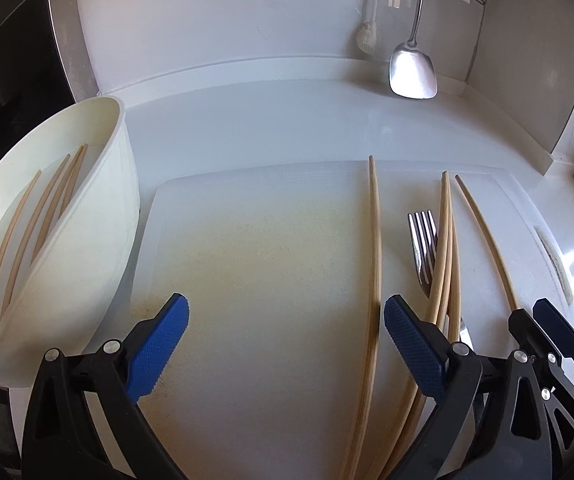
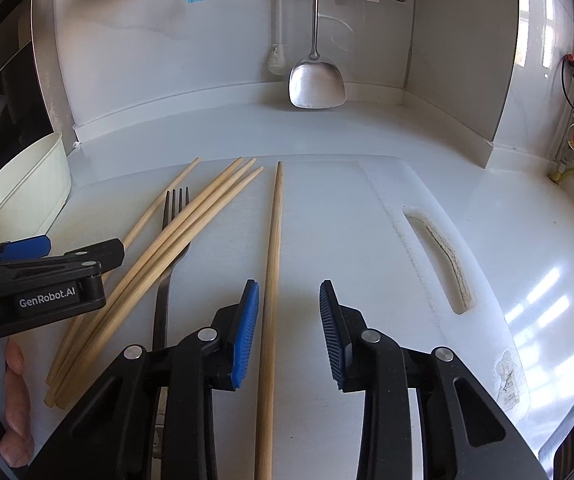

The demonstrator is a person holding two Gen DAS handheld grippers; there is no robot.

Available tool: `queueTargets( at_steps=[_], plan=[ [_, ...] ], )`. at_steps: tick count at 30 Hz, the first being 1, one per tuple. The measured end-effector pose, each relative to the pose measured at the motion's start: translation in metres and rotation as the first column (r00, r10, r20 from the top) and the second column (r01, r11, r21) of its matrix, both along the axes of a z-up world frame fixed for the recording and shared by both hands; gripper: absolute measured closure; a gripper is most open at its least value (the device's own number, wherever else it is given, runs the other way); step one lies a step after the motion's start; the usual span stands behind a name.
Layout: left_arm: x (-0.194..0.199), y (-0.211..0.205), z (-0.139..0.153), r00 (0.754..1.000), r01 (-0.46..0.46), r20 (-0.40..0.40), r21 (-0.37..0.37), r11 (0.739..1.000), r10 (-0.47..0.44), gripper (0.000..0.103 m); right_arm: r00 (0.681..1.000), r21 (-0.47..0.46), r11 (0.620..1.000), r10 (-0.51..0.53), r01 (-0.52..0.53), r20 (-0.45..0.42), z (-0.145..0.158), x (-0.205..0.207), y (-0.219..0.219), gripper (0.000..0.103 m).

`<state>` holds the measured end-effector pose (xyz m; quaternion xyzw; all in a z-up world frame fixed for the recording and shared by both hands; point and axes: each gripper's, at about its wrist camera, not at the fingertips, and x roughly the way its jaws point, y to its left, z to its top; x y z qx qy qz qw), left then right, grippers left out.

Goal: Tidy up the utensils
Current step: 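Close the left tool on a chopstick while the right tool grasps another chopstick, then lift the left tool's chopstick over the white bowl while the right tool carries its own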

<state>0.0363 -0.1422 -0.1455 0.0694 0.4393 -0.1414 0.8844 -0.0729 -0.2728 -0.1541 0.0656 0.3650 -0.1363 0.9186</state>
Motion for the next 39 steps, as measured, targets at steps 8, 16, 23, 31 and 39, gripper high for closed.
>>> queueTargets(
  at_steps=[8,16,23,31,39],
  plan=[
    [0.003,0.000,0.000,1.000,0.000,-0.018,0.001,1.000,0.000,0.011,1.000,-0.011,1.000,-0.003,0.003,-0.008,0.001,0.004,0.000,0.072],
    [-0.005,-0.012,0.006,0.997,0.074,0.007,0.000,0.997,-0.074,0.046,0.999,-0.039,0.998,0.039,-0.039,-0.021,0.001,0.013,0.007,0.080],
    [-0.012,-0.019,0.011,0.992,0.126,-0.004,-0.012,0.992,-0.126,0.096,0.998,-0.059,0.996,0.065,-0.066,-0.020,0.001,0.014,0.013,0.096],
    [-0.014,-0.010,0.014,0.994,0.108,-0.022,-0.060,0.992,-0.110,0.096,0.998,0.001,0.998,0.060,-0.060,-0.007,-0.001,0.009,0.006,0.097],
    [-0.020,0.000,0.036,0.997,0.065,-0.027,-0.095,0.993,-0.068,0.096,0.999,0.020,0.999,0.047,-0.048,0.015,0.017,0.000,-0.003,0.097]
  ],
)
